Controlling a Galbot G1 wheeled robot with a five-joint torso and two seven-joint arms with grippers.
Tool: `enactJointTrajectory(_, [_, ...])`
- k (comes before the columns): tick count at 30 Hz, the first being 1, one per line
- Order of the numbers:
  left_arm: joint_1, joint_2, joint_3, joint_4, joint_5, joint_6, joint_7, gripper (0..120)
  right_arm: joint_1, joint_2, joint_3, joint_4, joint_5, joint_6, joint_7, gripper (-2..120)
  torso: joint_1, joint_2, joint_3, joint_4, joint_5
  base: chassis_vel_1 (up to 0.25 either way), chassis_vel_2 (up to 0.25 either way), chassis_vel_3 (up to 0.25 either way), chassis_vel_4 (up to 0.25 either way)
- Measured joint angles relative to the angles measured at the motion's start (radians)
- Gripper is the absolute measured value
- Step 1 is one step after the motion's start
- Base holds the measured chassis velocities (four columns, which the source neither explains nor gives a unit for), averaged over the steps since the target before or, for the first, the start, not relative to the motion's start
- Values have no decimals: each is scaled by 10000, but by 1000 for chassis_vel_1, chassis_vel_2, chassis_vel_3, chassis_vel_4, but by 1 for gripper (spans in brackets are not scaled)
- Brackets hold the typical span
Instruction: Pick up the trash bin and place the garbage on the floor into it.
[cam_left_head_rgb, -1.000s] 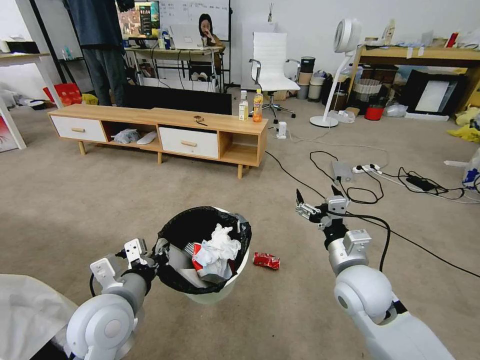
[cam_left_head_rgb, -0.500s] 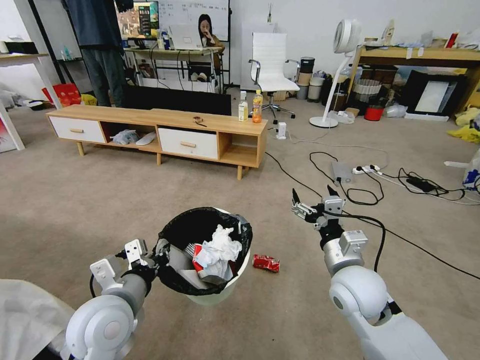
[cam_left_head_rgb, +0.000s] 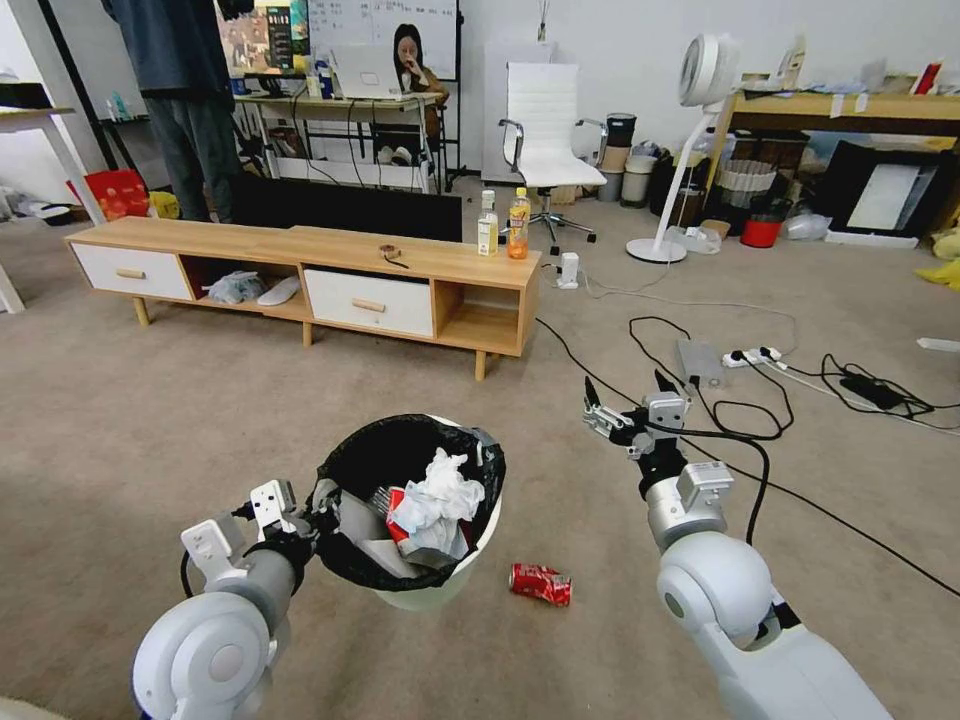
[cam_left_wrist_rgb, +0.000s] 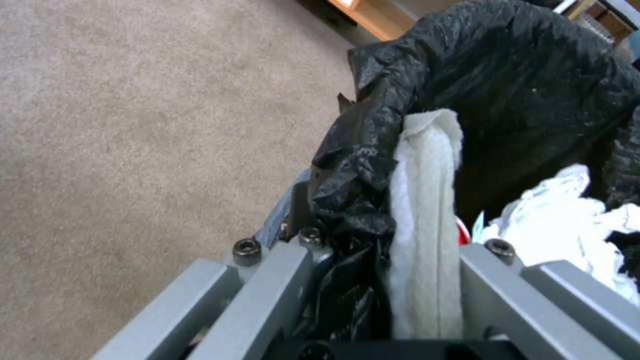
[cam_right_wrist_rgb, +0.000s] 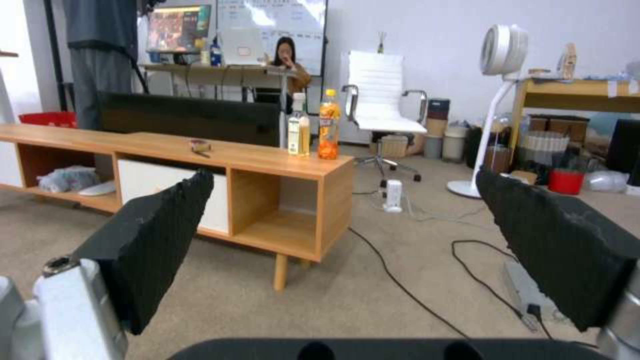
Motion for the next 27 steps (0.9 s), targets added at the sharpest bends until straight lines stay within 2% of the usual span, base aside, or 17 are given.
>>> enactJointTrajectory(7, [-27, 0, 0, 14, 0, 0, 0, 7, -67, -89, 29, -72, -124, -140, -14, 100, -1, 0, -1, 0, 0, 7, -6, -7, 8])
enactJointTrajectory(9, [-44, 3, 0, 34, 1, 0, 0, 7, -195, -364, 79, 4, -50, -721, -248, 100, -1, 0, -1, 0, 1, 0, 0, 0, 0])
enactJointTrajectory(10, [-44, 3, 0, 34, 1, 0, 0, 7, -195, -364, 79, 4, -50, -721, -248, 100, -1, 0, -1, 0, 1, 0, 0, 0, 0])
enactJointTrajectory(12, [-58, 6, -11, 59, 0, -2, 1, 7, -324, -639, 179, 85, 189, -1483, -782, 100, -1, 0, -1, -1, 0, 0, 0, 0, 0])
enactJointTrajectory(13, [-58, 6, -11, 59, 0, -2, 1, 7, -324, -639, 179, 85, 189, -1483, -782, 100, -1, 0, -1, -1, 0, 0, 0, 0, 0])
enactJointTrajectory(15, [-62, 25, -33, 85, -3, -3, 13, 7, -369, -940, 215, 135, 870, -2454, -1349, 100, -1, 0, -1, -2, 0, 0, 0, 0, 0])
enactJointTrajectory(16, [-62, 25, -33, 85, -3, -3, 13, 7, -369, -940, 215, 135, 870, -2454, -1349, 100, -1, 0, -1, -2, 0, 0, 0, 0, 0])
enactJointTrajectory(18, [-77, 28, -41, 120, -3, -7, 26, 7, -288, -1184, 119, -159, 1417, -3523, -2116, 100, -1, 0, -1, -2, -1, 0, 0, 0, 0])
enactJointTrajectory(20, [-83, 20, -40, 124, -2, -7, 28, 7, -226, -1225, 55, -352, 1444, -3718, -2387, 100, -1, 0, -1, -1, 0, 0, 0, 0, 0])
enactJointTrajectory(22, [-92, -1, -19, 124, -4, -10, 33, 7, 94, -1236, -212, -1245, 1091, -3939, -3401, 100, -1, 0, -1, -1, 3, 0, 0, 0, 0])
enactJointTrajectory(23, [-92, -1, -19, 124, -4, -10, 33, 7, 94, -1236, -212, -1245, 1091, -3939, -3401, 100, -1, 0, -1, -1, 3, 0, 0, 0, 0])
enactJointTrajectory(24, [-77, 6, -14, 116, -4, -10, 35, 7, 250, -1205, -296, -1607, 896, -3991, -3944, 100, -1, 0, 0, 0, 1, 0, 0, 0, 0])
enactJointTrajectory(25, [-77, 6, -14, 116, -4, -10, 35, 7, 250, -1205, -296, -1607, 896, -3991, -3944, 100, -1, 0, 0, 0, 1, 0, 0, 0, 0])
enactJointTrajectory(27, [-10, 56, -85, 82, -18, -12, 49, 7, 470, -1277, -390, -2463, -309, -3740, -6230, 100, -1, 0, 0, 3, 0, 0, 0, 0, 0])
